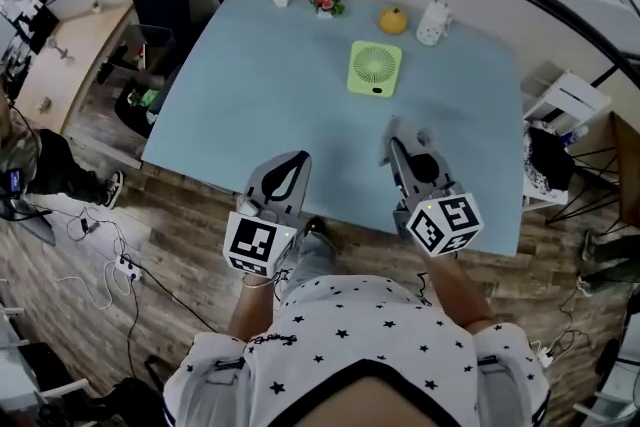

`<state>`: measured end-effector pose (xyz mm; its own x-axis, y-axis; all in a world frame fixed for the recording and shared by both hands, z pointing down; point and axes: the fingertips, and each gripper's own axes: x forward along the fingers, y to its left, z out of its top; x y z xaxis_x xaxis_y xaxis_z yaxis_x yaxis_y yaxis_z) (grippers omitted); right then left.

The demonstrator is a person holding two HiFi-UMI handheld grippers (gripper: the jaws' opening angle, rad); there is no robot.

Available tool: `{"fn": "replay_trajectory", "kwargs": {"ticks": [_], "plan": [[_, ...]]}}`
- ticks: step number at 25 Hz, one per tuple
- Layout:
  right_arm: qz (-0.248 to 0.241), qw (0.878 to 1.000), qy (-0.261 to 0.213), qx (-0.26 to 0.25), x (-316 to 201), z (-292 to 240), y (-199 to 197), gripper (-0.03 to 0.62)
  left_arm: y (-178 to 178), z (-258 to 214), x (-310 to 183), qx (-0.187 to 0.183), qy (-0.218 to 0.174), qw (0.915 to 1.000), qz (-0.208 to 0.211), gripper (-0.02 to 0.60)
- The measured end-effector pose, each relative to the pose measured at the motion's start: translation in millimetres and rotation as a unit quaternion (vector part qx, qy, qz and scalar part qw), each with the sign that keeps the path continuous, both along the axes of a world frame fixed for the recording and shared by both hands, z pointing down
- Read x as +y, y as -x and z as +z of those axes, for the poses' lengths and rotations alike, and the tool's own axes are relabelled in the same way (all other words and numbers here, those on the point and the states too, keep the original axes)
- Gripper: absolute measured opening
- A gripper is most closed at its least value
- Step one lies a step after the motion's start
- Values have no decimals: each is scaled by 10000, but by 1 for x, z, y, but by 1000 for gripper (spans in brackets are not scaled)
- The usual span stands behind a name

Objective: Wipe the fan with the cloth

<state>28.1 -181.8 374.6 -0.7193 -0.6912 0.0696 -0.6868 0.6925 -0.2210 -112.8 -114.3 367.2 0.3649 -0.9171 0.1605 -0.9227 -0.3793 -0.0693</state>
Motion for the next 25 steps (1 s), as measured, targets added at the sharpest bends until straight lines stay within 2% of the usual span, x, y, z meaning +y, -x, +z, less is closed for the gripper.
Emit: {"fn": "replay_trajectory", "kwargs": {"ticks": [14,25], "plan": [[413,9985,-65,361,-81,5,63,49,82,2,-72,11,-22,10000,43,31],[898,9924,181,823,-155,41,90,49,119,8,-126,31,-26,9998,213,31]]}}
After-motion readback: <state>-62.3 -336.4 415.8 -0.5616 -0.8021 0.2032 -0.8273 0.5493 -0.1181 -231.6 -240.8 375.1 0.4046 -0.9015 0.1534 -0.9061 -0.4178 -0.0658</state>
